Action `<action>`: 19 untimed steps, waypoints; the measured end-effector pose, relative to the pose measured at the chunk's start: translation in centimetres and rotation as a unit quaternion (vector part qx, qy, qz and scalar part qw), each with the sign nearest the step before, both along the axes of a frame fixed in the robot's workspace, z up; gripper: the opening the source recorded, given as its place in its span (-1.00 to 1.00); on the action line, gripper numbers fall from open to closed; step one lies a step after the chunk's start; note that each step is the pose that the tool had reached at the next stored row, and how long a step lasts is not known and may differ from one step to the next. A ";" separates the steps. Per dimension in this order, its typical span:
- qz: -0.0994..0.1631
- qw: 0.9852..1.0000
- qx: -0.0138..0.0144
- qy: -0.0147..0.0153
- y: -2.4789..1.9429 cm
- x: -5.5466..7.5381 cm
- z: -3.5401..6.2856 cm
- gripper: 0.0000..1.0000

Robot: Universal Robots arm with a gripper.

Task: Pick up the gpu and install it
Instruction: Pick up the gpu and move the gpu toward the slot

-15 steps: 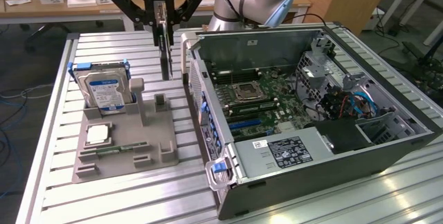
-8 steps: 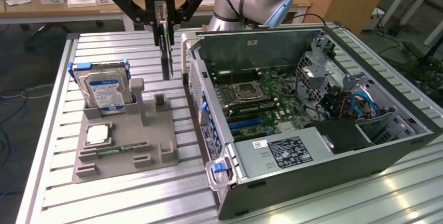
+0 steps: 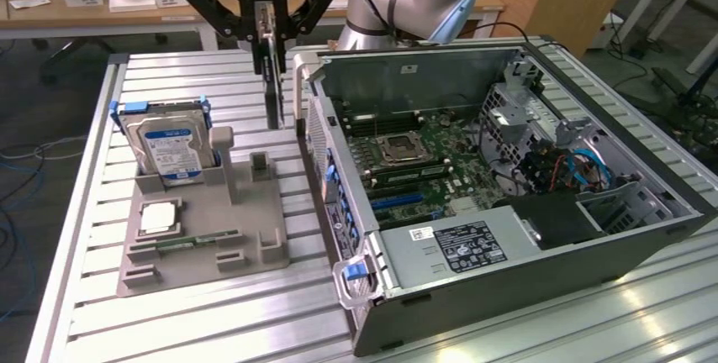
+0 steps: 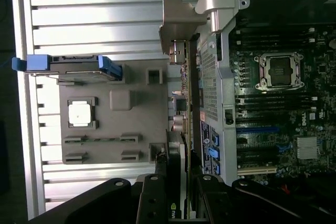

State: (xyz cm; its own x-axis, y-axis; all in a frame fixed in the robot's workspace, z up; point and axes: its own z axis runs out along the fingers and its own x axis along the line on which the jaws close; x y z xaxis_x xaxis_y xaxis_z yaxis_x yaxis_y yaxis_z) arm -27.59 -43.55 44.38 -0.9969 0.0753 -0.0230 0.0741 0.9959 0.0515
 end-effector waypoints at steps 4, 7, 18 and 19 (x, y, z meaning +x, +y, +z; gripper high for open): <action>0.000 1.000 0.000 0.000 0.00 0.1 0.00 -0.47; 0.000 1.000 0.000 0.000 0.00 0.2 0.00 -0.47; 0.000 1.000 0.000 0.000 0.00 0.6 0.00 -0.47; 0.000 1.000 0.000 0.000 0.00 0.7 0.00 -0.47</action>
State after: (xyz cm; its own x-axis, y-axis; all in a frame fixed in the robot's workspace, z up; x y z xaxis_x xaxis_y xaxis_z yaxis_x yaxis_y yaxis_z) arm -26.88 -43.56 44.38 -0.9969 0.0752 -0.0230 0.0740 0.9959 0.0515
